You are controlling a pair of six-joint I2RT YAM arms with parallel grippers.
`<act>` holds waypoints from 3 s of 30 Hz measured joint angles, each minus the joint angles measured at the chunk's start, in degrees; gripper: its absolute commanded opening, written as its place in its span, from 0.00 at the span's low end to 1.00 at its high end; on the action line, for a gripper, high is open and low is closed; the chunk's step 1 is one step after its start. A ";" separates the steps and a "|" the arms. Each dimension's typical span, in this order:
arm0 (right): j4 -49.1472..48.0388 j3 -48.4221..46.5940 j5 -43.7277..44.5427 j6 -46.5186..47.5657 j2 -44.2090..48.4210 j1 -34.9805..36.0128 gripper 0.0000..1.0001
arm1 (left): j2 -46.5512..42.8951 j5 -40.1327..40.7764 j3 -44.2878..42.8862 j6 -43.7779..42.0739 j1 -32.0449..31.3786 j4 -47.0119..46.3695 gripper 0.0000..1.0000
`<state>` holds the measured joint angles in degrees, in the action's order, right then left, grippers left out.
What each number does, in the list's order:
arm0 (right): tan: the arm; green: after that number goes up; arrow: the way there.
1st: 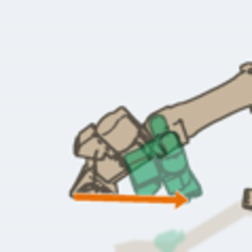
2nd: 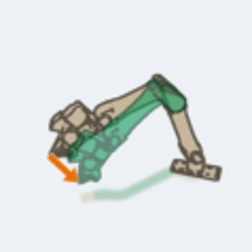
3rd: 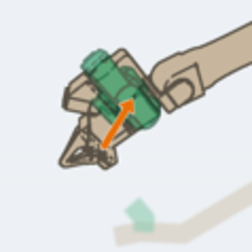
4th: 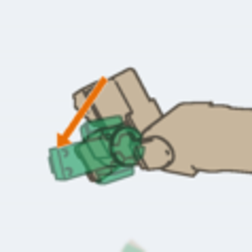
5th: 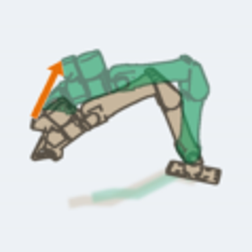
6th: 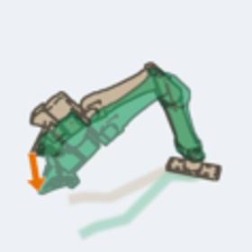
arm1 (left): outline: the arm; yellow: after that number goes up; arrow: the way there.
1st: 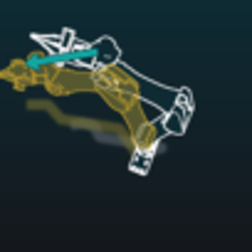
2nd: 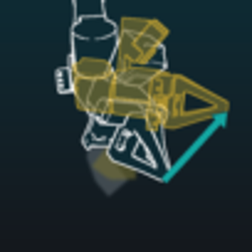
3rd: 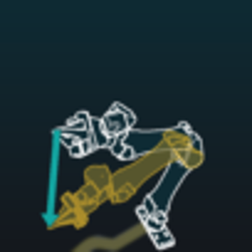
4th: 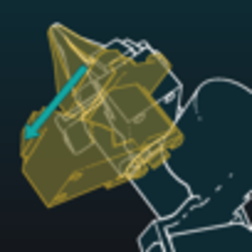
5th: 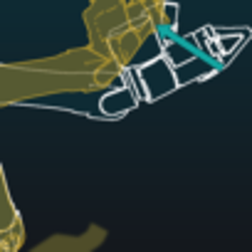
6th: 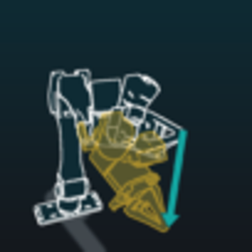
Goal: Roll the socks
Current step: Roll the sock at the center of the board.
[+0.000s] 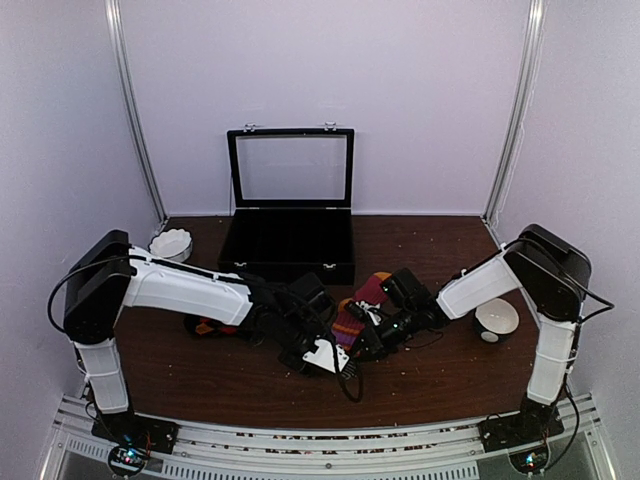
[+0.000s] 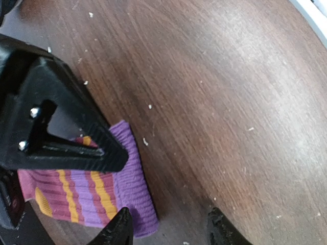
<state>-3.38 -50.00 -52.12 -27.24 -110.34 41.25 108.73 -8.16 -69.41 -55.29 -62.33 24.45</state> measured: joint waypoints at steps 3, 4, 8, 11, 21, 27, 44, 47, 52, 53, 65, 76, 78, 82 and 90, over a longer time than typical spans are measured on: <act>0.00 0.00 -0.02 0.02 0.00 -0.02 0.00 | 1.92 0.07 -1.73 -0.35 -0.04 0.85 0.52; 0.00 0.00 -0.02 0.02 0.00 -0.02 0.00 | 2.56 0.24 -2.32 -0.35 -0.04 1.01 0.53; 0.00 0.00 -0.04 0.04 0.00 -0.02 0.00 | 3.87 0.68 -3.41 -0.33 -0.04 1.07 0.52; 0.00 0.00 -0.07 0.04 0.00 -0.04 0.00 | 4.15 0.83 -3.98 -0.33 -0.04 1.51 0.48; -0.55 0.39 -0.48 0.00 0.00 -0.33 0.00 | 6.40 1.97 -6.91 -0.33 -0.04 3.41 0.34; -1.03 0.85 -0.83 0.02 0.09 -0.59 0.00 | 8.33 3.08 -10.16 -0.24 -0.02 5.57 0.25; -5.31 7.19 2.51 -0.04 5.33 -1.09 0.20 | 14.16 -2.75 -21.14 7.34 2.14 17.94 0.00; -6.43 11.21 5.92 0.81 9.77 -1.09 0.28 | 16.24 -6.21 -24.15 9.01 3.54 21.03 0.00; -9.03 18.27 13.05 3.30 17.22 0.37 0.36 | 18.86 -10.56 -28.44 11.28 5.29 27.12 0.00; -9.51 19.28 14.47 3.67 18.38 0.98 0.39 | 19.56 -11.50 -29.51 11.76 5.57 28.26 0.00; -11.52 32.76 44.06 15.52 40.63 23.10 0.43 | 29.70 -23.52 -44.15 14.99 8.41 44.30 0.00; -13.07 28.44 61.81 32.13 33.40 35.80 0.41 | 34.86 -29.24 -50.77 16.41 10.12 52.30 0.00; -12.90 26.10 62.75 35.19 30.32 36.17 0.40 | 35.10 -29.38 -51.12 16.59 10.10 52.78 0.00; -13.16 20.83 63.34 40.87 25.81 35.98 0.36 | 36.13 -29.51 -52.81 16.94 10.10 54.29 0.00; -14.32 15.10 60.96 48.39 18.56 32.48 0.33 | 37.20 -30.60 -54.25 16.87 10.10 56.68 0.00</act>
<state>-17.69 -34.89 8.84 21.15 -91.79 73.73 145.93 -38.76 -123.66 -38.41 -52.23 81.12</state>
